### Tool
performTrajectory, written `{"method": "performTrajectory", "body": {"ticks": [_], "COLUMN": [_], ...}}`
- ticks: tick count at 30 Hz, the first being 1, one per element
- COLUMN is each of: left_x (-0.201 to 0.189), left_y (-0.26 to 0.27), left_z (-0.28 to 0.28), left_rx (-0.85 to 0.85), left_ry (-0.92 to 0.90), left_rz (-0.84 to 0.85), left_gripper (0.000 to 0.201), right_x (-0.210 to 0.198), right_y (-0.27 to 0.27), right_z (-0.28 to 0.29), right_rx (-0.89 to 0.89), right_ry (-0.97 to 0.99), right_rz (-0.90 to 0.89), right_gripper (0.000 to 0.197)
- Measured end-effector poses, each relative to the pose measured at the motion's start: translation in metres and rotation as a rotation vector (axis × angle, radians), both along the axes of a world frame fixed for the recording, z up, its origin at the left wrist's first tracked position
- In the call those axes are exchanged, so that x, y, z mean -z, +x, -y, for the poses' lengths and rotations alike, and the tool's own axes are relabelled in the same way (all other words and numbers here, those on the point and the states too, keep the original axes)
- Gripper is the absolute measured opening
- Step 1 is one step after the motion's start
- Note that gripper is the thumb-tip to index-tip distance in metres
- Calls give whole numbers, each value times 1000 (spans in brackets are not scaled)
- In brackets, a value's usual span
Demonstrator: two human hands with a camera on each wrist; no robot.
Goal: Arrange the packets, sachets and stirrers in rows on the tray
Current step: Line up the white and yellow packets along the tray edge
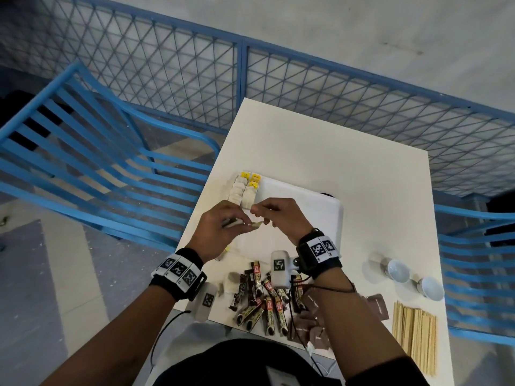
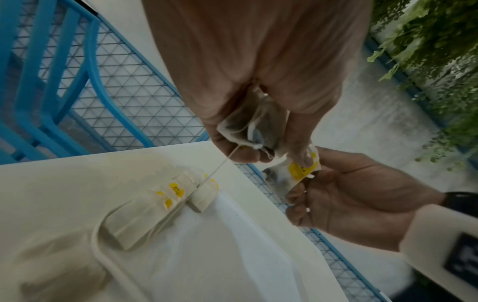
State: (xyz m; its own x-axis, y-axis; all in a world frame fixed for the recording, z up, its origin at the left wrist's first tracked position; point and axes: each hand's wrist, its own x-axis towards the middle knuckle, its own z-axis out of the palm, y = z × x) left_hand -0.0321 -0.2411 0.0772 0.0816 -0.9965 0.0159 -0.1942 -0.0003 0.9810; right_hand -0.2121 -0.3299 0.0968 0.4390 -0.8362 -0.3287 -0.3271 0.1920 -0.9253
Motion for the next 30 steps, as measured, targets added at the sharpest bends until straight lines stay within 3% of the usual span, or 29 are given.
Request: {"method": "performTrajectory", "body": {"ticks": [5, 9, 13, 16, 18, 22, 27, 30], "left_x": [-2, 1, 2, 5, 8, 13, 18, 25], "left_y": [-4, -8, -10, -8, -6, -2, 6, 13], "left_z": [-1, 1, 4, 8, 11, 16, 19, 19], "left_rx": [2, -2, -146, -205, -236, -275, -290, -305], "left_ry": [-17, 68, 145, 210, 248, 299, 385, 422], "left_rz": [-65, -153, -141, -169, -182, -230, -306, -321], "left_gripper": [9, 7, 10, 9, 9, 12, 16, 13], "right_x": [13, 18, 20, 19, 17, 26, 43, 53], "right_y": [1, 3, 2, 3, 5, 12, 21, 23], "right_z": [3, 0, 1, 3, -1, -9, -6, 6], "right_rx": [-174, -220, -91, 33, 26, -26, 46, 125], "right_ry": [258, 338, 162, -27, -95, -319, -311, -211], "right_rz": [-82, -123, -158, -56, 22, -52, -91, -111], "right_gripper": [15, 17, 16, 23, 19, 7, 5, 4]}}
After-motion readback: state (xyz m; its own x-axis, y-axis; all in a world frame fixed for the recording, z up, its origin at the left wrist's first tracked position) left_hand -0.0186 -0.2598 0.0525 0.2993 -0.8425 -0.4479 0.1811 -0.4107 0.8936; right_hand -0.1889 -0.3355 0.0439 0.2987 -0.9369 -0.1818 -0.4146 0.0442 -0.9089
